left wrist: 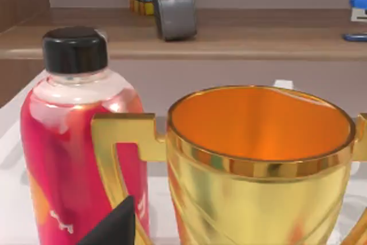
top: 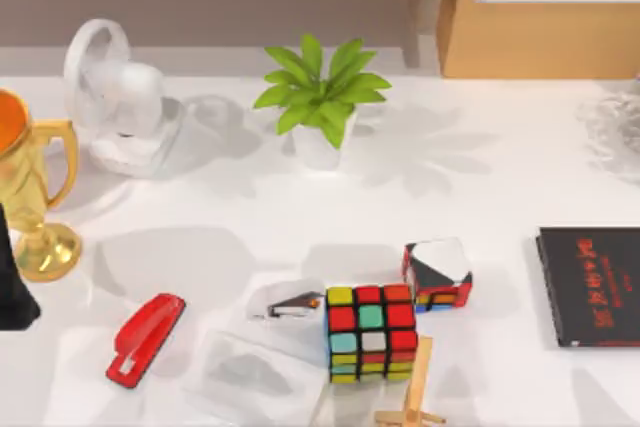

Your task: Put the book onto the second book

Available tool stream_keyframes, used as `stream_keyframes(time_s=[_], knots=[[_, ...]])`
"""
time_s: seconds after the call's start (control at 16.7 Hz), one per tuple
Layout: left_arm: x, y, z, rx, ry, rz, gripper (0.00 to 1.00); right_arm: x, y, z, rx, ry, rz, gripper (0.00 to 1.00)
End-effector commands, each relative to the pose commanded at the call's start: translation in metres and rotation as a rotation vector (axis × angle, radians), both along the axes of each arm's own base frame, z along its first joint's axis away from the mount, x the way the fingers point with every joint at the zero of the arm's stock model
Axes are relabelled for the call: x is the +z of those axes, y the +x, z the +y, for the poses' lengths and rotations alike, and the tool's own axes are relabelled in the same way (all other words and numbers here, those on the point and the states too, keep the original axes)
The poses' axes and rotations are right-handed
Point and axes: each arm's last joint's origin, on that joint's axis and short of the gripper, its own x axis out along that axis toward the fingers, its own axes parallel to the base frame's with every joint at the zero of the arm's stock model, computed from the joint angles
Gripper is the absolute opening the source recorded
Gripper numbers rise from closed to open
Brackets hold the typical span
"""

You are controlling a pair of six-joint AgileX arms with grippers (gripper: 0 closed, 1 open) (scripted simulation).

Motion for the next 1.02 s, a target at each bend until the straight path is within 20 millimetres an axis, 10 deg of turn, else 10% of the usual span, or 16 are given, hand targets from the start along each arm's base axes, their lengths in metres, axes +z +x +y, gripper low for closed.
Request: stream_keyframes(time_s=[0.3, 0.6, 1.02], knots=[[0.000, 0.000, 0.000, 0.000, 0.000, 0.000, 1.00, 0.011, 0.001, -0.001, -0.001, -0.002, 0.001, 1.00], [0.000, 0.000, 0.000, 0.000, 0.000, 0.000, 1.00, 0.062, 0.019, -0.007, -0.007, -0.009, 0.002, 1.00], [0.000, 0.000, 0.000, 0.000, 0.000, 0.000, 1.00, 0.146, 0.114, -0.041, -0.006, -0.018, -0.001, 1.00]])
